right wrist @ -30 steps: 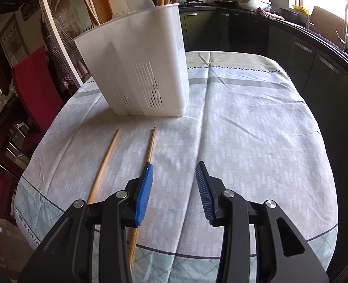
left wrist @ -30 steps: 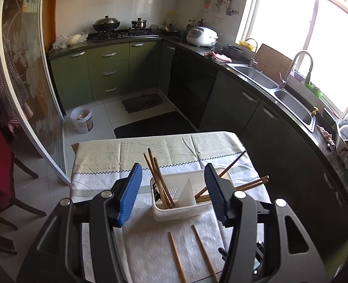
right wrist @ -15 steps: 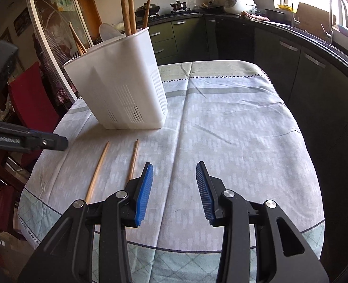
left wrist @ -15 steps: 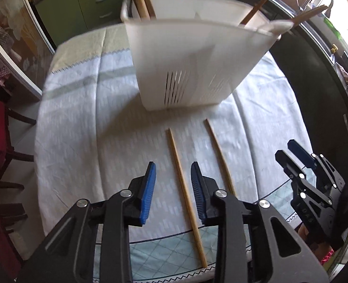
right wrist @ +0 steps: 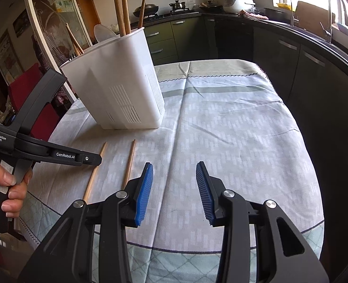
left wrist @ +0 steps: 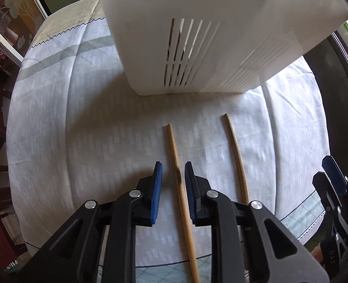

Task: Organize utensils
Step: 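Lower both grippers to the last two chopsticks and close on one each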

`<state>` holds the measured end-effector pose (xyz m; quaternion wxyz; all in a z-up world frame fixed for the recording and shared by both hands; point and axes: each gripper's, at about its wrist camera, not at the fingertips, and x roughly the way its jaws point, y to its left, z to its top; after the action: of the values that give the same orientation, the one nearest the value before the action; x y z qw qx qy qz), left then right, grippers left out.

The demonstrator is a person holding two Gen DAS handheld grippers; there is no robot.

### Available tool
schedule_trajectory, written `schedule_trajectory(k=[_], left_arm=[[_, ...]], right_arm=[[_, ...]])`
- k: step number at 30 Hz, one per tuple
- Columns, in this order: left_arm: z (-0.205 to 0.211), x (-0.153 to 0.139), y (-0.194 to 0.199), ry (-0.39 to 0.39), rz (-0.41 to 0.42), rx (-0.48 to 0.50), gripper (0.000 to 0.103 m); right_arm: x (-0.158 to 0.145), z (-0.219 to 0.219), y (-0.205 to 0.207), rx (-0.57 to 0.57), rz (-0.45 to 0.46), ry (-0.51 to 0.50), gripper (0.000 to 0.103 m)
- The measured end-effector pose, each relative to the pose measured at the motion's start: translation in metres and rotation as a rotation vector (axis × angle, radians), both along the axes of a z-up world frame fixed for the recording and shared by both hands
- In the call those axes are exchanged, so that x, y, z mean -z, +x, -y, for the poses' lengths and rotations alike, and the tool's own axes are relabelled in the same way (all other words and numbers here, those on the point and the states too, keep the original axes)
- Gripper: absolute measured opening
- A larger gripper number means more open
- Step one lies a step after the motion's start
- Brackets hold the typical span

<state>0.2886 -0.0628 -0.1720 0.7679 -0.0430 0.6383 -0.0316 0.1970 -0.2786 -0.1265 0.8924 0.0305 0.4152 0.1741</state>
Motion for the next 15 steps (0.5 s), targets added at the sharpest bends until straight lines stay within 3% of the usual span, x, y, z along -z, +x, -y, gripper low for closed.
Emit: schedule_trajectory(k=[8, 15], left_arm=[[0.005, 0.006, 0.001, 0.018, -0.010, 0.010, 0.007], [-0.011, 0.007, -0.008, 0.018, -0.008, 0.020, 0.007]], right_arm=[[0.003, -0.006, 0.001, -0.016, -0.007, -0.003, 0.038], [0.005, -0.029, 0.007, -0.077, -0.031, -0.019, 0.038]])
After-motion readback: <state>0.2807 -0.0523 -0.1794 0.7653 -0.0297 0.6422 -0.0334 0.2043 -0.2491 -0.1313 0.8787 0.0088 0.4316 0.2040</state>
